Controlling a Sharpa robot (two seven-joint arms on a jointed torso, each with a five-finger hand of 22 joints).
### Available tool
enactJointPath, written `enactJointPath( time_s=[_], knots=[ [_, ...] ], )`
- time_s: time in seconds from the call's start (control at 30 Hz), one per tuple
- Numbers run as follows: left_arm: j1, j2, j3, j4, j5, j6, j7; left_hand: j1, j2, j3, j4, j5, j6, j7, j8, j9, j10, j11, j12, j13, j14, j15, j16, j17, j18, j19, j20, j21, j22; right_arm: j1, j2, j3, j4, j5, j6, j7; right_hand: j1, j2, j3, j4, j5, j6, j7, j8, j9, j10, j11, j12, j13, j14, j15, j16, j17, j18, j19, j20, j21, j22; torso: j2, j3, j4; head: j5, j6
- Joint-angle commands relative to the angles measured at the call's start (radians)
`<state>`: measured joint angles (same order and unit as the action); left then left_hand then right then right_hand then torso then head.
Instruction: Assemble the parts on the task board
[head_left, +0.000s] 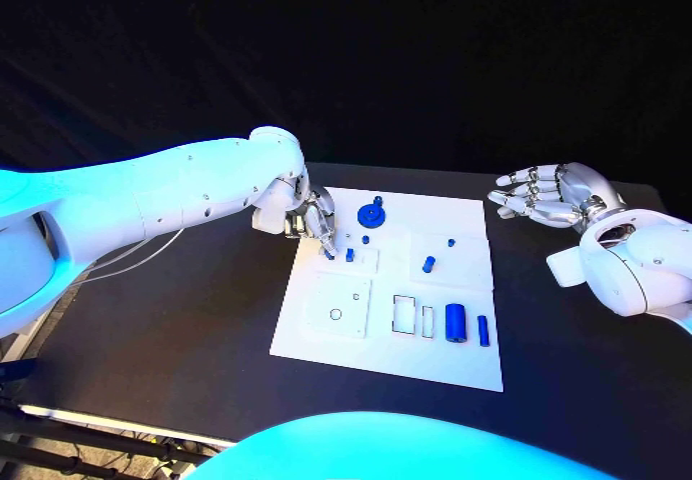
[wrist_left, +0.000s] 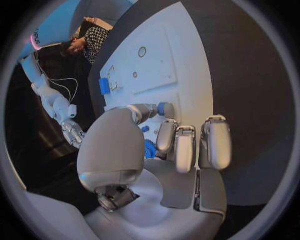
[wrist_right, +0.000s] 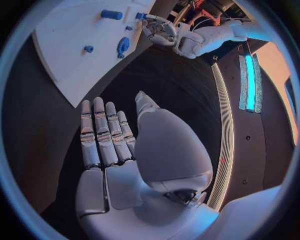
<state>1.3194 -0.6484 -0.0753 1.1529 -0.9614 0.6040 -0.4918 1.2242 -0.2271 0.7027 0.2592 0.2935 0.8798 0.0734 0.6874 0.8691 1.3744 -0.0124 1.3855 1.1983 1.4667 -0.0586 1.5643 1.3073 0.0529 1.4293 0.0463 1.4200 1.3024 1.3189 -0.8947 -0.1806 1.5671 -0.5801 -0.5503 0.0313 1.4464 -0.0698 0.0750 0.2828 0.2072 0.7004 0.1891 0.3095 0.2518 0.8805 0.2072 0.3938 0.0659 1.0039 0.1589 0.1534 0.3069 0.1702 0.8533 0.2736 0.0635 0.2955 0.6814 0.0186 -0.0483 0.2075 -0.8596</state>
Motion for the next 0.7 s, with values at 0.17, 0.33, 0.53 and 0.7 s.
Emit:
enactJointPath(
  time_s=[0.17,0.33,0.53,0.7],
  knots=[
    [-0.002,0.0,0.0,0.002,-0.009,-0.003,0.004,-0.004,0.009,0.229,-0.235,0.004,0.002,-0.008,0.001,0.001,0.006,0.002,0.004,0.0,0.104,-0.006,0.007,0.263,0.008,0.005,0.001,0.005,0.001,-0.001,0.0,0.0,0.001,-0.005,0.015,0.007,-0.002,0.008,-0.003,-0.003,-0.003,-0.005,0.084,0.004,-0.002,-0.006,-0.001,0.004,-0.002,0.005,0.0,-0.005,-0.002,0.013,-0.007,0.001,0.0,-0.003,0.001,0.0005,-0.0007,-0.004,0.0],
    [-0.002,0.0,0.0,0.004,-0.013,-0.004,0.002,-0.004,0.009,0.229,-0.235,0.004,0.002,-0.008,0.001,0.001,0.006,0.002,0.004,0.0,0.104,-0.006,0.007,0.263,0.008,0.005,0.001,0.005,0.001,-0.001,-0.001,0.0,0.001,-0.005,0.016,0.007,-0.002,0.008,-0.003,-0.003,-0.003,-0.005,0.084,0.004,-0.002,-0.006,-0.001,0.004,-0.002,0.005,0.0,-0.005,-0.002,0.013,-0.007,0.001,0.0,-0.003,0.0,0.0008,-0.0008,-0.001,0.001],
    [-0.003,0.0,0.0,0.005,-0.017,-0.008,0.0,-0.004,0.009,0.229,-0.235,0.004,0.002,-0.008,0.001,0.001,0.006,0.002,0.004,0.0,0.104,-0.006,0.007,0.263,0.008,0.005,0.001,0.005,0.001,-0.001,-0.001,0.0,0.002,-0.005,0.016,0.007,-0.002,0.008,-0.003,-0.003,-0.003,-0.005,0.084,0.004,-0.002,-0.006,-0.001,0.004,-0.002,0.005,0.0,-0.005,-0.002,0.013,-0.007,0.001,0.0,-0.003,0.001,0.001,-0.0009,-0.002,0.001],
    [-0.003,0.001,-0.001,0.007,-0.02,-0.015,-0.002,-0.005,0.009,0.23,-0.236,0.005,0.003,-0.008,0.0,0.001,0.006,0.002,0.004,0.0,0.104,-0.006,0.007,0.263,0.008,0.005,0.0,0.005,0.0,-0.001,-0.002,0.0,0.003,-0.005,0.015,0.007,-0.002,0.008,-0.003,-0.003,-0.003,-0.005,0.084,0.004,-0.002,-0.006,-0.001,0.004,-0.002,0.005,0.0,-0.005,-0.002,0.013,-0.007,0.001,0.0,-0.003,0.001,0.001,-0.0009,-0.003,0.001]
  ],
)
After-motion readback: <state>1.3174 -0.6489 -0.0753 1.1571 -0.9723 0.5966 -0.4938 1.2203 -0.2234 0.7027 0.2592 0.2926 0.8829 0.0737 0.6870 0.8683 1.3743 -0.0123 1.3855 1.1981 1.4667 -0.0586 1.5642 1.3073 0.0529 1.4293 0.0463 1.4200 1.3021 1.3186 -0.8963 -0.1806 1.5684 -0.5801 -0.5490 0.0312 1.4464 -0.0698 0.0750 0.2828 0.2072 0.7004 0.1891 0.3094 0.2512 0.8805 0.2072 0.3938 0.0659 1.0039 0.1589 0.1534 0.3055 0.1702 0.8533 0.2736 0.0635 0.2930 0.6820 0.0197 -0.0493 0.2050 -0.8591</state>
